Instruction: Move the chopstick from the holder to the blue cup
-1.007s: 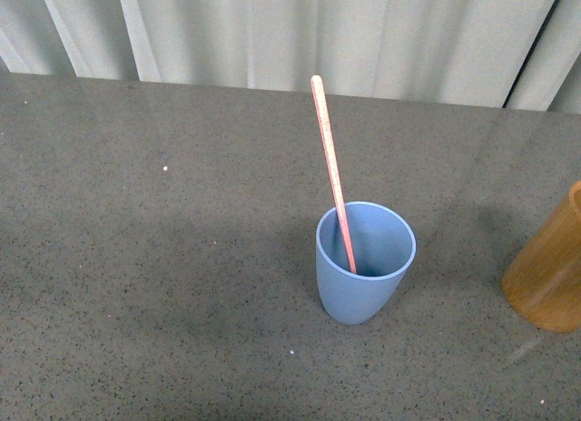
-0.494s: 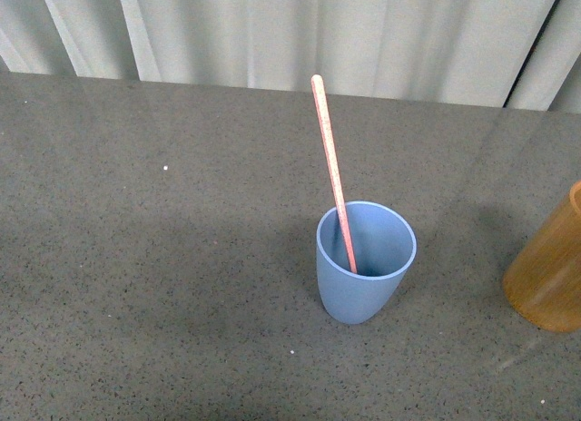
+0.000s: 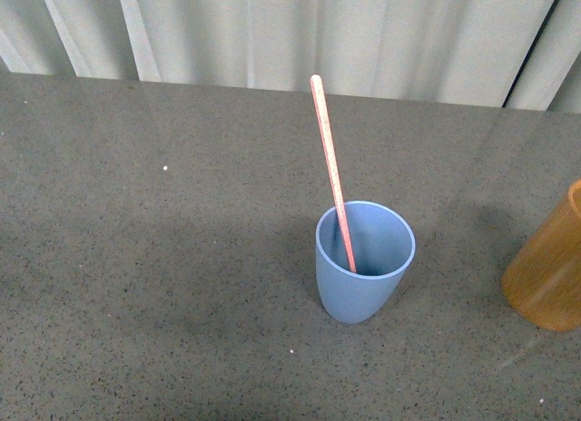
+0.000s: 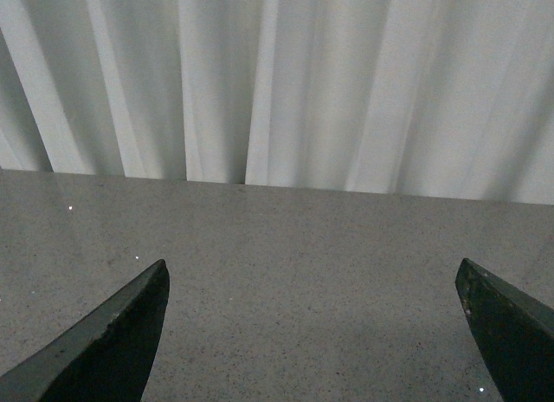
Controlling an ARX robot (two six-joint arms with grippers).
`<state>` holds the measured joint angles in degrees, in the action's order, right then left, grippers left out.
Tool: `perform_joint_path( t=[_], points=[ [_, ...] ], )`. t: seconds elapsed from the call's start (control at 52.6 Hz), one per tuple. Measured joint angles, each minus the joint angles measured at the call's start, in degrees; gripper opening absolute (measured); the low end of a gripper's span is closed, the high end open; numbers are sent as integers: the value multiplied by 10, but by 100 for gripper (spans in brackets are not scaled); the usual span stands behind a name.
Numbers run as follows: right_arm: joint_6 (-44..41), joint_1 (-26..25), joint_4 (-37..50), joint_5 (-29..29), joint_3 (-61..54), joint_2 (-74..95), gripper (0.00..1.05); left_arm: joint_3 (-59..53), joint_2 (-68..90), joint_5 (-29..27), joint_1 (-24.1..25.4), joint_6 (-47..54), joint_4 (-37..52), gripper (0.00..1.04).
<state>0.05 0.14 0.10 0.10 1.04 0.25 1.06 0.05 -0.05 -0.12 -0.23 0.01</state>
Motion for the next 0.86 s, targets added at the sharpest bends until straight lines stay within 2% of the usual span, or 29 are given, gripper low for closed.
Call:
perform_joint_path(
  t=[0.152, 0.323, 0.855],
  points=[
    [0, 0, 0, 0, 0, 0, 62, 0, 0, 0, 0, 0, 0, 98],
    [0, 0, 0, 0, 0, 0, 96, 0, 0, 0, 0, 0, 0, 98],
    [0, 0, 0, 0, 0, 0, 95, 0, 0, 0, 0, 0, 0, 98]
  ],
)
